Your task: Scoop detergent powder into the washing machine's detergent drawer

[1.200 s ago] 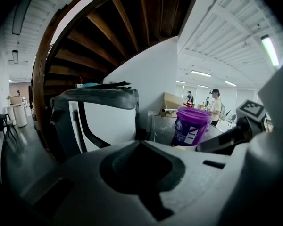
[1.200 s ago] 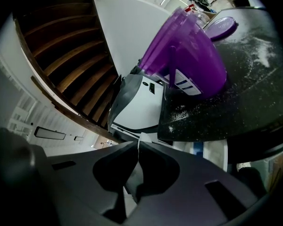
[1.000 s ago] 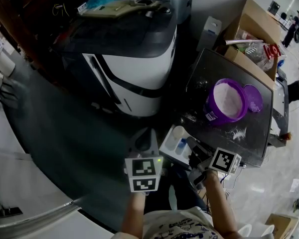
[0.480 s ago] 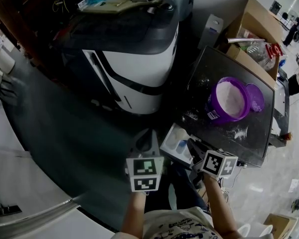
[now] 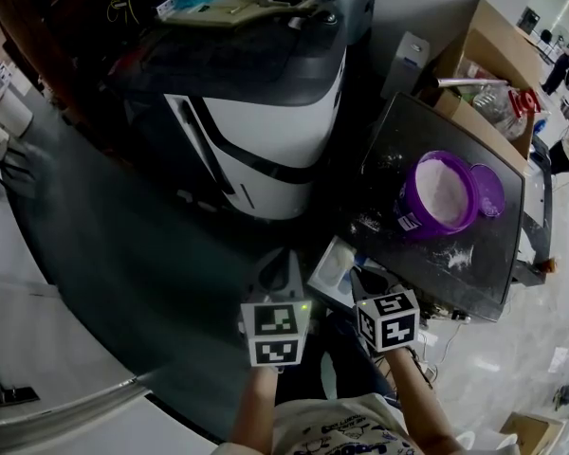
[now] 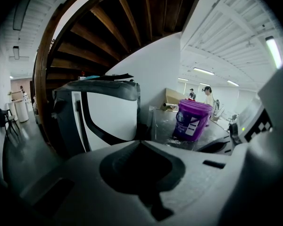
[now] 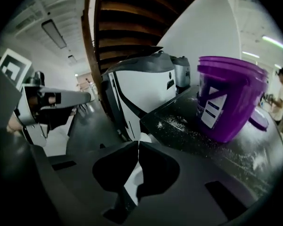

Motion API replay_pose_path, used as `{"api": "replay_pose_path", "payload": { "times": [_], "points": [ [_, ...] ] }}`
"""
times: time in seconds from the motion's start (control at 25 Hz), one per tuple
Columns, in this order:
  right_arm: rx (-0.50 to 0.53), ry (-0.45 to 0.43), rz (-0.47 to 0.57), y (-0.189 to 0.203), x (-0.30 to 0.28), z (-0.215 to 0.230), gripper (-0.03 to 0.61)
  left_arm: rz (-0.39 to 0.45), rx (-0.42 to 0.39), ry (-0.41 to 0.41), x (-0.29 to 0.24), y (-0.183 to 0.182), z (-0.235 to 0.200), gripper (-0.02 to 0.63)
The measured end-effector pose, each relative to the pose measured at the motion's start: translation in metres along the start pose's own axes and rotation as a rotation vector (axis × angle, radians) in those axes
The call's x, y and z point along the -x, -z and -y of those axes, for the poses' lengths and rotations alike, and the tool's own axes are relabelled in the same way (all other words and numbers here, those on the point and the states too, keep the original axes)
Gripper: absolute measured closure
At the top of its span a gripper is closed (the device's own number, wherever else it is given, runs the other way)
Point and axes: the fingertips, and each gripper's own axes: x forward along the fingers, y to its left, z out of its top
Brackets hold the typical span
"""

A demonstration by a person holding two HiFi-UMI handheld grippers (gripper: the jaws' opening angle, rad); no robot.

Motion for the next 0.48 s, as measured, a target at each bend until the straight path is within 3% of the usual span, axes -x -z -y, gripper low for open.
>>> {"api": "replay_pose_path", "payload": {
  "times": [0.48],
  "points": [
    [0.41,0.154,-0.08,0.016,-0.02,-0.006,0.56,-0.005,0.006,-0.007,0.003,0.006,-0.002,0.612]
  ]
}}
